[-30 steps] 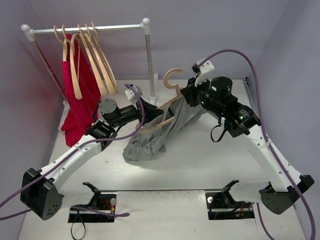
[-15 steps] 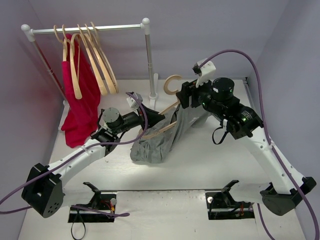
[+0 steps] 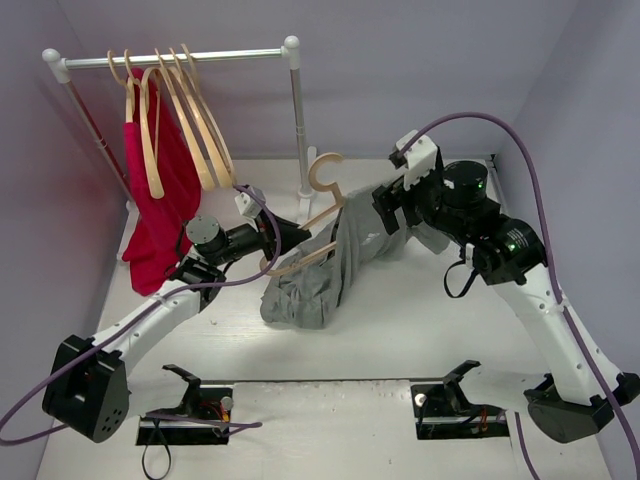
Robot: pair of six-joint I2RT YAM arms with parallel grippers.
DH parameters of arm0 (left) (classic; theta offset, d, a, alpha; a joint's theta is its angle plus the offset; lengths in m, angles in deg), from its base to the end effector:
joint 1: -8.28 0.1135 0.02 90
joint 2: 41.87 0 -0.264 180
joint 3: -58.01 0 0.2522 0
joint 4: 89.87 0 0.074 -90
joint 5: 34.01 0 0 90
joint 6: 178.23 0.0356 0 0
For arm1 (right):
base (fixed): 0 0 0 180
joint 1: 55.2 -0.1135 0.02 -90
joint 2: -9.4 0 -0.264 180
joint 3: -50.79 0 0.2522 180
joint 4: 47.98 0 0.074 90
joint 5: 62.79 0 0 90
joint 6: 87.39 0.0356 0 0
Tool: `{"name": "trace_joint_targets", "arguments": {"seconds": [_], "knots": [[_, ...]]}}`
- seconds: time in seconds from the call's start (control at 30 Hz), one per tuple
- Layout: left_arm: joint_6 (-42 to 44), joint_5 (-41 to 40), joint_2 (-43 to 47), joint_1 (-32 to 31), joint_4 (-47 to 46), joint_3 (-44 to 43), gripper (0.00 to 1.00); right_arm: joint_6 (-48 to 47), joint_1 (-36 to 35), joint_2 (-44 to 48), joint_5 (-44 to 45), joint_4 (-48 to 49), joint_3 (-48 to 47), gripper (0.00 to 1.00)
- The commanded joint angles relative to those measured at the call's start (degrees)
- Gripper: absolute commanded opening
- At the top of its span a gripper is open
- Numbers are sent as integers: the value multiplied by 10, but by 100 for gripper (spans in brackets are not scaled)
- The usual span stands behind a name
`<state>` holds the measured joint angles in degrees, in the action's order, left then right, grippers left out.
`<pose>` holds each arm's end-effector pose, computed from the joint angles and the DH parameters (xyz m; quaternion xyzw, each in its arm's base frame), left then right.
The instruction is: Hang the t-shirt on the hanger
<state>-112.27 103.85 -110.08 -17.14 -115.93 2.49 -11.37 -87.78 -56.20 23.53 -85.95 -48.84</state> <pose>0.2265 -0.1369 0.3259 0.3251 0.5628 -0.5284 0.5462 0.1919 0.1254 0.4875 -0.3089 0.6625 0.1334 0.6693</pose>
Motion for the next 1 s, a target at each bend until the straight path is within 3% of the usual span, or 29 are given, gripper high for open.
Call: {"name": "trace_joint_targets", "arguments": {"seconds": [0.0, 0.3, 0.6, 0.73, 0.97], "knots": [[19, 69, 39, 5, -56, -20, 0, -96, 15, -16, -64, -36, -23, 82], [47, 125, 42, 12, -14, -36, 0, -155, 17, -57, -95, -80, -55, 82], [109, 162, 20, 18, 58, -96, 0, -149, 17, -85, -215, -129, -50, 75], [117, 187, 3, 19, 65, -120, 0, -147, 17, -82, -240, -134, -25, 67], [160, 220, -24, 28, 115, -150, 0, -142, 17, -75, -263, -136, -24, 42]]}}
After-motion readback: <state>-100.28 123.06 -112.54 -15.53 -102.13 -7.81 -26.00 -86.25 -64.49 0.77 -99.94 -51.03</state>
